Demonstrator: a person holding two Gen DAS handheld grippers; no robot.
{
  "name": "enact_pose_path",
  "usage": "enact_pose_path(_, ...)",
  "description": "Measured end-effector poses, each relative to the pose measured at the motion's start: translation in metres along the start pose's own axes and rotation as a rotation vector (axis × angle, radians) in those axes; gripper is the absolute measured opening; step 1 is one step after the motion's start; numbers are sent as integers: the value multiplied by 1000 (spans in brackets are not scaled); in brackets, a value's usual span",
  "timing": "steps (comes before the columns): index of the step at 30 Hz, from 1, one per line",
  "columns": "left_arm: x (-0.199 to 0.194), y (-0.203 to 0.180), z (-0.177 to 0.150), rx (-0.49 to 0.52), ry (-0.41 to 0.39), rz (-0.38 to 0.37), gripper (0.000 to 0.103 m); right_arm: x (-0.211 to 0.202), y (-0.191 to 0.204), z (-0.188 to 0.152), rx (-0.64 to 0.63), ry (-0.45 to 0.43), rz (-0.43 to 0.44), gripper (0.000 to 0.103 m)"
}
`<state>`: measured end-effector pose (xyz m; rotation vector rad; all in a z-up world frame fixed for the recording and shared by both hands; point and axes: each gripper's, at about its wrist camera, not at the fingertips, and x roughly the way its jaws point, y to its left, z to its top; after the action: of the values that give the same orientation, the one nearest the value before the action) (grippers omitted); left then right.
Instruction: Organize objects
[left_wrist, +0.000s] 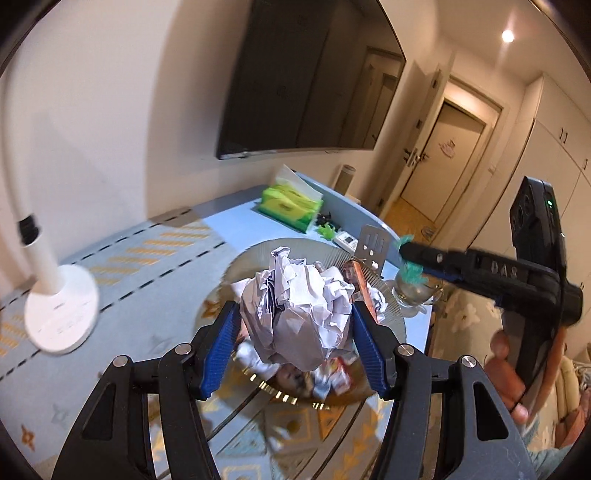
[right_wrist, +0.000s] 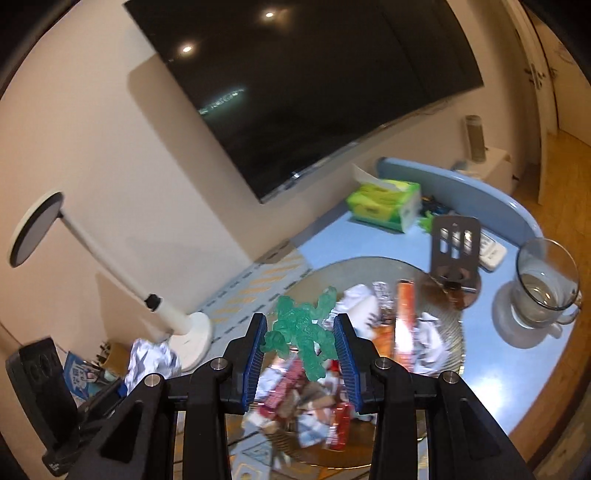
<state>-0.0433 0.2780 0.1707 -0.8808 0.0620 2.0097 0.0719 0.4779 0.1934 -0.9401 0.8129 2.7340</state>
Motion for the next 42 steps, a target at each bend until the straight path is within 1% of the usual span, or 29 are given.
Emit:
enact_pose_path(4, 22, -14, 6, 27, 22, 11, 59, 10, -14, -5, 9, 44, -3, 37)
enact_pose_path(6, 30, -19, 5, 43, 23, 32, 63, 14, -20, -8, 8, 57, -11, 37)
enact_pose_path(7, 34, -20, 5, 50, 34, 34, 64, 18, -21, -10, 9, 65, -20, 37)
enact_pose_path(8, 42, -21, 4, 58, 63, 26, 64, 21, -23, -11, 12, 74, -27, 39)
enact_pose_path(9, 47, -21, 3, 58, 85, 21, 64, 27, -27, -11, 22, 95, -30, 42)
enact_pose_path(11, 58, -20, 0, 51, 126, 20, 64, 30, -33, -12, 39, 114, -14, 63)
enact_pose_path(13, 61, -18, -3, 47, 132, 31, 64, 29, -37, -14, 57, 101, 11, 69)
enact_pose_path(14, 60, -16, -5, 44, 130, 33, 64, 25, -37, -14, 56, 88, 6, 69)
enact_pose_path(18, 47, -12, -11, 37, 106, 58, 64, 21, -29, -15, 21, 72, -22, 69)
enact_pose_path(21, 27, -5, -19, 30, 73, 101, 64, 20, -22, -18, 10, 76, -6, 69)
enact_pose_path(23, 11, 5, -26, 7, 56, 130, 64, 21, -15, -21, -5, 85, 7, 69)
enact_pose_path(26, -20, 27, -40, -52, 27, 175, 64, 21, 2, -28, -47, 98, 22, 69)
enact_pose_path(29, -56, 49, -57, -111, -5, 284, 64, 23, 26, -38, -113, 124, 58, 69)
enact_pose_path(32, -91, 72, -81, -158, -24, 414, 64, 24, 59, -56, -216, 156, 101, 69)
enact_pose_path(35, -125, 101, -113, -247, -20, 538, 64, 27, 97, -82, -344, 184, 134, 70)
enact_pose_path(37, -141, 120, -134, -318, 10, 652, 64, 36, 122, -105, -420, 219, 164, 70)
enact_pose_path(38, -146, 131, -146, -341, 50, 734, 64, 42, 131, -114, -444, 240, 176, 70)
enact_pose_path(39, -148, 138, -154, -346, 64, 771, 64, 50, 139, -124, -462, 258, 180, 70)
enact_pose_path(41, -155, 151, -174, -361, 82, 817, 64, 63, 150, -139, -490, 286, 180, 70)
enact_pose_path(42, -154, 158, -186, -371, 111, 841, 64, 75, 156, -151, -508, 312, 177, 70)
